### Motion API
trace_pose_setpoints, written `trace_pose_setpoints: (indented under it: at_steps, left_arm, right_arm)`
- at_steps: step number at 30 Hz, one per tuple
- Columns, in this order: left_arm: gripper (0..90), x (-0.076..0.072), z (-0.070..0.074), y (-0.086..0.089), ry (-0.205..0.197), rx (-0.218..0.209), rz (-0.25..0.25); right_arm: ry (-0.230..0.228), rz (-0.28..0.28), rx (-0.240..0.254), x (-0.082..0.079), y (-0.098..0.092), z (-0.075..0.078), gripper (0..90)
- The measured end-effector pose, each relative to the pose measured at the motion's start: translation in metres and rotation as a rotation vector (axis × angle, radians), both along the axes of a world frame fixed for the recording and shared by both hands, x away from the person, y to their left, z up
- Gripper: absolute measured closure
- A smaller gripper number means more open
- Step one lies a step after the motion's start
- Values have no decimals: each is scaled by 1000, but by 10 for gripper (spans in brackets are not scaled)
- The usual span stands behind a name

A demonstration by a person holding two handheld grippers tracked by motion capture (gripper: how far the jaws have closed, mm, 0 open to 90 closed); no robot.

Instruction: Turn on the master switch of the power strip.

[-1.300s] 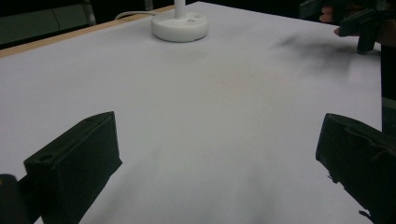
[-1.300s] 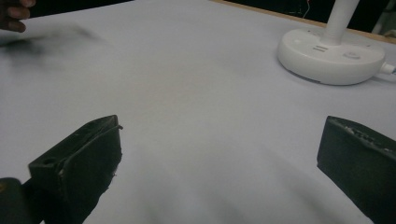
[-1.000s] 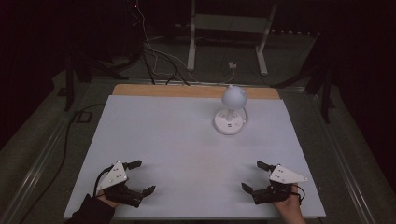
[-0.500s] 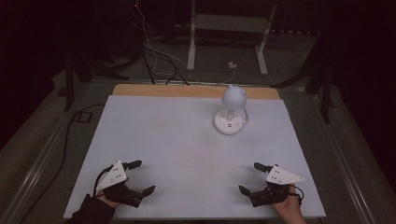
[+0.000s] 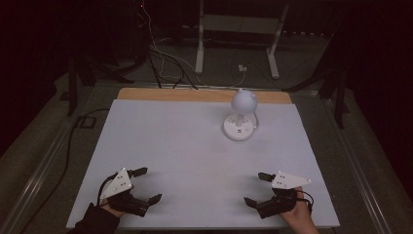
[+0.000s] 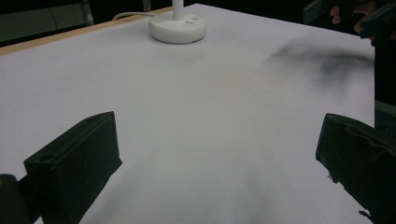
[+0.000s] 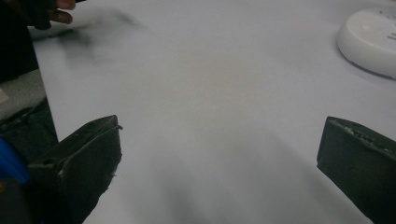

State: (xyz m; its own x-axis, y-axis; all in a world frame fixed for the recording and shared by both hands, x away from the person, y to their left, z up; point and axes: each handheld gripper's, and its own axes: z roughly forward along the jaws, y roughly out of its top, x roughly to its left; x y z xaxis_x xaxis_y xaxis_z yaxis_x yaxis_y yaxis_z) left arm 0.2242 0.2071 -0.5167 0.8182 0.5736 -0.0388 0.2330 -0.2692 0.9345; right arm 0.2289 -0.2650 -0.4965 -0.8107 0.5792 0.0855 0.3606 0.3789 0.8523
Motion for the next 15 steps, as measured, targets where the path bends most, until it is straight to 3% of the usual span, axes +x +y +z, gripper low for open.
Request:
trace_pose_setpoints:
  at_steps: [15]
  left_arm:
    - [2,0,1,0,-2,-6,-2]
  right_arm:
    - [-15,23,14,13,7,23,0]
